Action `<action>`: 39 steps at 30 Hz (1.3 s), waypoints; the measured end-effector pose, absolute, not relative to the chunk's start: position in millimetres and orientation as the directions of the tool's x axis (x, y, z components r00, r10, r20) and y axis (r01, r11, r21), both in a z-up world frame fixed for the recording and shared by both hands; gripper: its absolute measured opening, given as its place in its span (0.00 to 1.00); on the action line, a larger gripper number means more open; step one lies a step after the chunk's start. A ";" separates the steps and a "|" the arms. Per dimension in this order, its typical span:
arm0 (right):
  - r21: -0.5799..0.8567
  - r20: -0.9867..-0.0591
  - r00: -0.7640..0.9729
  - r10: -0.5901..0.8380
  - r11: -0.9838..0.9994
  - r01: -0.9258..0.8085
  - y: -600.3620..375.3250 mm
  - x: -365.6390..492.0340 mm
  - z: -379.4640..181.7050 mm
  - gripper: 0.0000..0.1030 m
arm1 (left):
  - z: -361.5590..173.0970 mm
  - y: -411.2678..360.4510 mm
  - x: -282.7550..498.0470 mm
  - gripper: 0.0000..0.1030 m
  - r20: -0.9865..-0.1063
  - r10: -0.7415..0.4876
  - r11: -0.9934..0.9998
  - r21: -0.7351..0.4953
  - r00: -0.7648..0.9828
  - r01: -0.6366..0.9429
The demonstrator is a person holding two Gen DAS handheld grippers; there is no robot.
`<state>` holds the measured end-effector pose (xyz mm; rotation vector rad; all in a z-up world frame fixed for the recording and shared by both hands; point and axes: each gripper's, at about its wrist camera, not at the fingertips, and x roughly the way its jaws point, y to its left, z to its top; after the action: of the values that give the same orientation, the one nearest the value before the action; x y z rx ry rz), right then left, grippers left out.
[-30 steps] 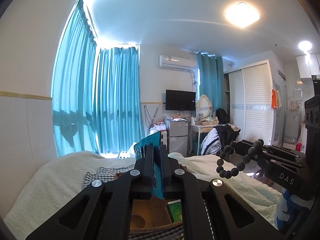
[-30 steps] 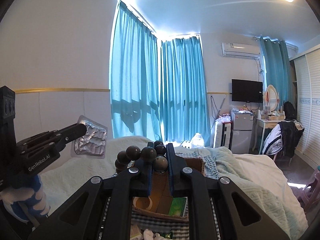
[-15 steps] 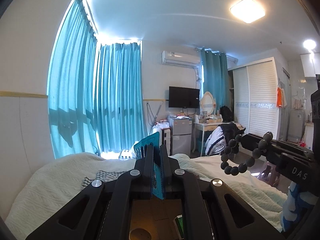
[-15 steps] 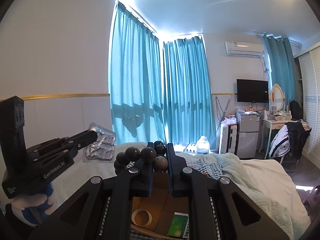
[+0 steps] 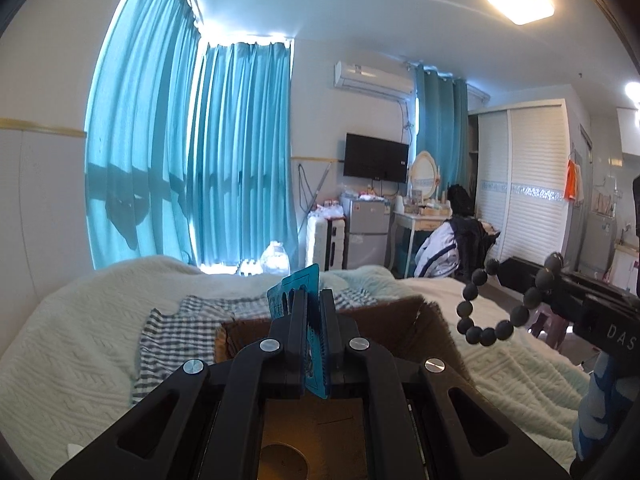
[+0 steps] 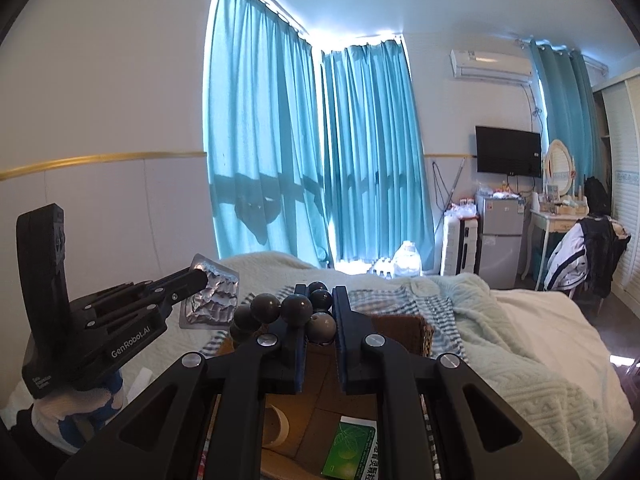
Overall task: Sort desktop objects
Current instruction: 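Lower both tools into the box and open them to release the items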
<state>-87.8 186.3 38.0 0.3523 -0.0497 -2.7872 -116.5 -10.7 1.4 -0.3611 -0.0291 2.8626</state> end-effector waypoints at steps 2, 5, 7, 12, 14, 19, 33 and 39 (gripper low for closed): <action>0.085 -0.252 -0.913 -0.321 -0.947 0.309 184.5 -101.8 28.4 0.11 | -11.5 -7.5 -127.5 0.05 -0.268 0.267 -0.964 -0.058 -0.926 -0.261; 0.094 -0.286 -0.905 -0.315 -0.949 0.301 179.3 -122.2 13.3 0.11 | -27.5 -4.1 -141.9 0.05 -0.304 0.275 -0.961 -0.065 -0.912 -0.268; 0.095 -0.310 -0.898 -0.313 -0.950 0.299 175.7 -135.2 3.3 0.11 | -35.5 -1.8 -149.7 0.05 -0.324 0.279 -0.960 -0.078 -0.904 -0.268; 0.121 -0.373 -0.872 -0.318 -0.948 0.294 173.8 -162.5 -22.0 0.11 | -55.0 -5.5 -168.7 0.05 -0.394 0.278 -0.961 -0.110 -0.876 -0.255; 0.131 -0.409 -0.859 -0.309 -0.951 0.280 172.3 -172.6 -33.3 0.11 | -63.1 -6.2 -175.3 0.05 -0.418 0.287 -0.958 -0.125 -0.862 -0.258; 0.121 -0.490 -0.822 -0.289 -0.957 0.264 167.2 -192.4 -58.0 0.11 | -87.3 4.5 -195.9 0.05 -0.507 0.306 -0.951 -0.117 -0.806 -0.288; 0.098 -0.561 -0.804 -0.200 -0.980 0.176 180.1 -193.2 -68.2 0.43 | -63.6 -0.5 -172.3 0.60 -0.457 0.242 -0.970 -0.109 -0.856 -0.216; 0.107 -0.508 -0.835 -0.209 -0.978 0.180 180.2 -172.4 -43.5 0.60 | -32.7 -15.1 -156.2 0.75 -0.396 0.215 -0.976 -0.119 -0.893 -0.182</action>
<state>-172.4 180.2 -43.5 0.7927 -0.0809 -2.8279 -156.2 -15.1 -32.7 -0.6129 -0.1160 2.8698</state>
